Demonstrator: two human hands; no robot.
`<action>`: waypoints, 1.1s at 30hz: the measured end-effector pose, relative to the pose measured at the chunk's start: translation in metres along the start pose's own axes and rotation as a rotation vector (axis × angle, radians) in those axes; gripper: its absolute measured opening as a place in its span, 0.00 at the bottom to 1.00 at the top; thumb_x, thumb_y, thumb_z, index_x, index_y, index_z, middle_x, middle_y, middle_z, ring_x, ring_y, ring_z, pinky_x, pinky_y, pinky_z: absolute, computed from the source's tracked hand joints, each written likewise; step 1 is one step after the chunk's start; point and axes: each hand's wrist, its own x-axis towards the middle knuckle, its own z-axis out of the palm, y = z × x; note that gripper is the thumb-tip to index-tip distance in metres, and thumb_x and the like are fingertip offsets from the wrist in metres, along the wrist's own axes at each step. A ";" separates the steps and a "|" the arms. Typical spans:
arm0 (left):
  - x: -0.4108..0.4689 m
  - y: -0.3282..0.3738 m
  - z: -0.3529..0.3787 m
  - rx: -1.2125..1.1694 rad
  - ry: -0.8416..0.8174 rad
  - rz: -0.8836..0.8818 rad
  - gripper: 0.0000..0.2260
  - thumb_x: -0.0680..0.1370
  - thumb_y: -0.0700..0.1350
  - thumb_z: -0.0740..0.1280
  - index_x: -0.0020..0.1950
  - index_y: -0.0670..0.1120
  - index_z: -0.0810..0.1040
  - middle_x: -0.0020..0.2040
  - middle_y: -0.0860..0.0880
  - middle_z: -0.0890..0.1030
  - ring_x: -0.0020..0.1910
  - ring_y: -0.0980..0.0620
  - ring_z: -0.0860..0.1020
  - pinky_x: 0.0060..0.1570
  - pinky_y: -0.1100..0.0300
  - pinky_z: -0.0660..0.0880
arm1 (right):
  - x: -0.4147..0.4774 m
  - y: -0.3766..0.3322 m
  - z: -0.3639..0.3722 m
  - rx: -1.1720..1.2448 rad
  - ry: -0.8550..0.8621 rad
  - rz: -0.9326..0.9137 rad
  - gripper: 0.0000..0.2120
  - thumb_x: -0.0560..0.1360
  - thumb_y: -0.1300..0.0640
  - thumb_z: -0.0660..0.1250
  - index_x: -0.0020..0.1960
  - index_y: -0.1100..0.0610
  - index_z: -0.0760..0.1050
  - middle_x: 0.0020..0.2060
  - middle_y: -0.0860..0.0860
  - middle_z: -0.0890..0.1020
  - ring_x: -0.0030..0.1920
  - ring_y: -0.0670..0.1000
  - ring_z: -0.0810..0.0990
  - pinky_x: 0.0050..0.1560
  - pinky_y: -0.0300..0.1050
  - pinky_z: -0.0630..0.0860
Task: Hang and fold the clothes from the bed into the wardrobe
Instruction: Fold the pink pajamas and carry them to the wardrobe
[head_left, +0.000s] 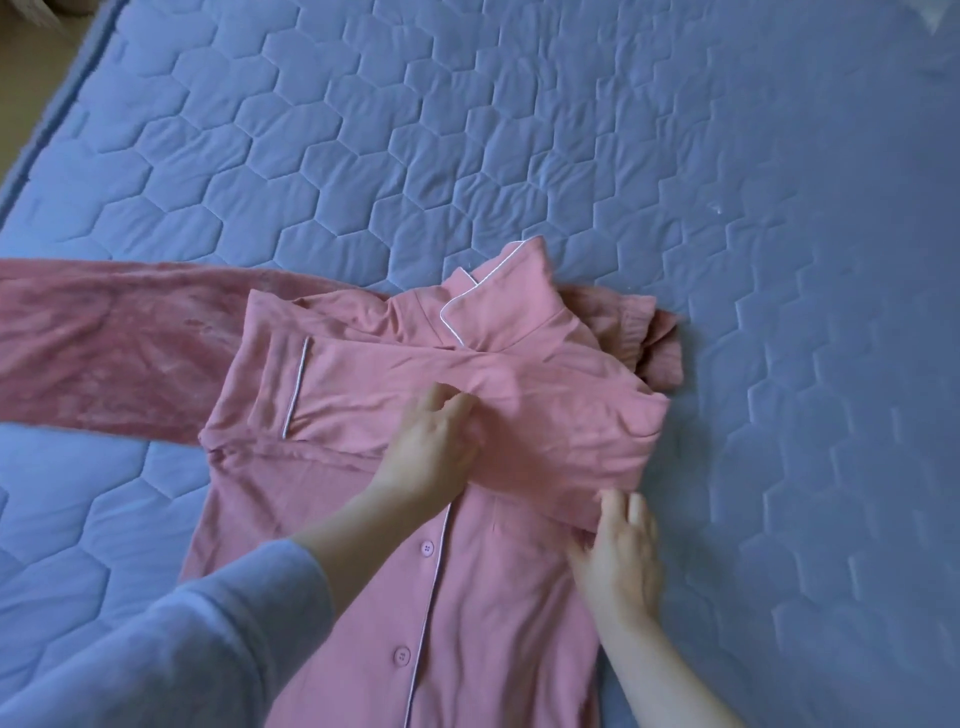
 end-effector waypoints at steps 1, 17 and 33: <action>0.001 0.004 0.003 0.014 -0.004 0.018 0.19 0.72 0.35 0.66 0.63 0.41 0.77 0.62 0.43 0.72 0.59 0.41 0.72 0.61 0.52 0.68 | 0.002 0.004 0.002 -0.019 0.004 -0.012 0.24 0.61 0.55 0.79 0.53 0.57 0.74 0.49 0.56 0.75 0.52 0.60 0.77 0.45 0.52 0.77; 0.079 0.124 0.077 0.429 -0.166 0.193 0.25 0.76 0.53 0.66 0.70 0.47 0.68 0.68 0.47 0.70 0.67 0.43 0.66 0.65 0.50 0.63 | 0.014 0.066 -0.006 0.240 0.080 -0.243 0.15 0.56 0.72 0.70 0.39 0.58 0.75 0.37 0.53 0.77 0.36 0.58 0.77 0.31 0.46 0.70; 0.123 0.114 0.098 0.186 -0.099 0.180 0.12 0.79 0.46 0.63 0.62 0.46 0.78 0.53 0.48 0.83 0.55 0.45 0.78 0.52 0.53 0.74 | 0.022 0.084 0.009 0.408 -0.057 -0.304 0.16 0.69 0.66 0.64 0.55 0.58 0.77 0.49 0.54 0.77 0.51 0.56 0.76 0.50 0.48 0.74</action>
